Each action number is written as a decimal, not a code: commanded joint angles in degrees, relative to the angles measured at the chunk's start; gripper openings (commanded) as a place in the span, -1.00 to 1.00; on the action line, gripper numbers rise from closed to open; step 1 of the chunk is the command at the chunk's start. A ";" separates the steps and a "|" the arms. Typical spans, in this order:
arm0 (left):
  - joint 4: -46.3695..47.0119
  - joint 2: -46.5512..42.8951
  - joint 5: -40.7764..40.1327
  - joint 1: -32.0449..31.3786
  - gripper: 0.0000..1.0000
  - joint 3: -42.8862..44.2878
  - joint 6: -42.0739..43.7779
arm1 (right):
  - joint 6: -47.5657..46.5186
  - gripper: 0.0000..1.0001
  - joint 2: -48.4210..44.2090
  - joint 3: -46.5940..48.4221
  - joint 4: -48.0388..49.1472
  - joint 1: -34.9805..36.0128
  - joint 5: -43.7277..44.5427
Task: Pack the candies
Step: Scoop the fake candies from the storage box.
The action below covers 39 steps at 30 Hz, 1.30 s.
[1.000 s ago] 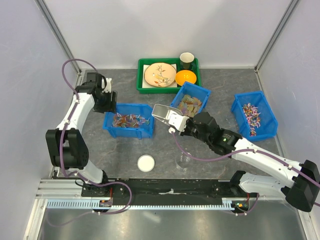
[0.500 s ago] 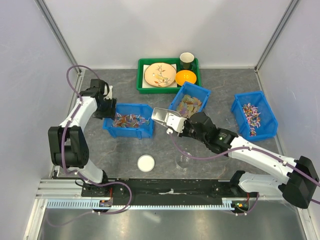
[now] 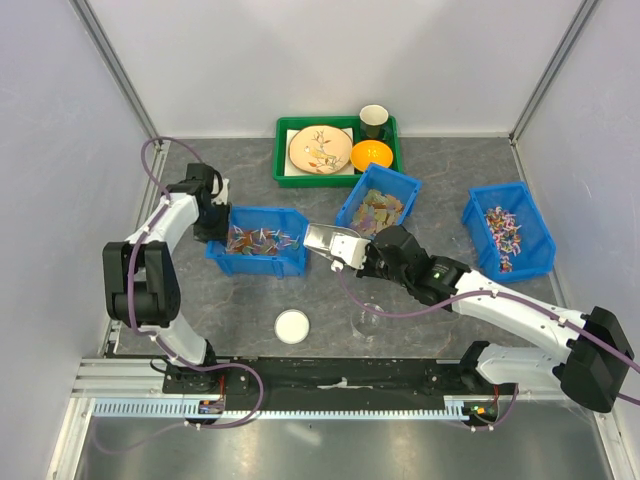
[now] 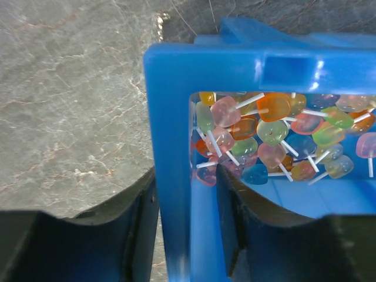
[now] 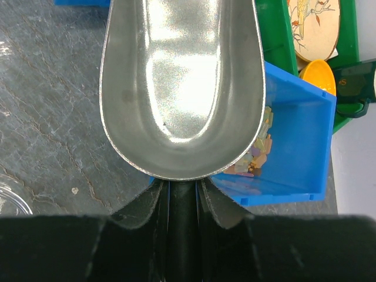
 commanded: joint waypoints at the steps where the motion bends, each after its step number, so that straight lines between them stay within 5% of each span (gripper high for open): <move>1: 1.87 1.52 2.09 -0.32 -0.19 -0.74 -0.94 | 0.14 -1.00 0.14 1.84 2.55 -0.16 -0.52; 13: 0.20 3.55 2.10 -1.20 -0.47 0.40 -0.67 | -0.21 -1.00 6.47 11.06 -8.06 0.01 -1.57; 30: -11.23 7.07 4.20 -1.29 -0.31 5.32 3.54 | -1.09 -1.00 23.43 34.00 -24.07 3.00 1.77; 34: -11.85 7.06 4.47 -1.29 -0.44 5.23 4.16 | -0.65 -1.00 25.37 36.55 -25.40 3.26 1.68; 35: -11.85 7.15 5.08 -1.29 -0.73 5.06 4.16 | -1.17 -1.00 26.41 37.69 -25.75 3.26 1.94; 37: -11.85 7.94 5.69 -1.29 -0.97 4.97 3.64 | -2.05 -1.00 27.65 39.79 -26.54 3.26 2.99; 39: -11.85 8.73 7.36 -1.29 -0.97 4.79 3.19 | -3.63 -1.00 29.32 41.38 -27.67 3.18 4.66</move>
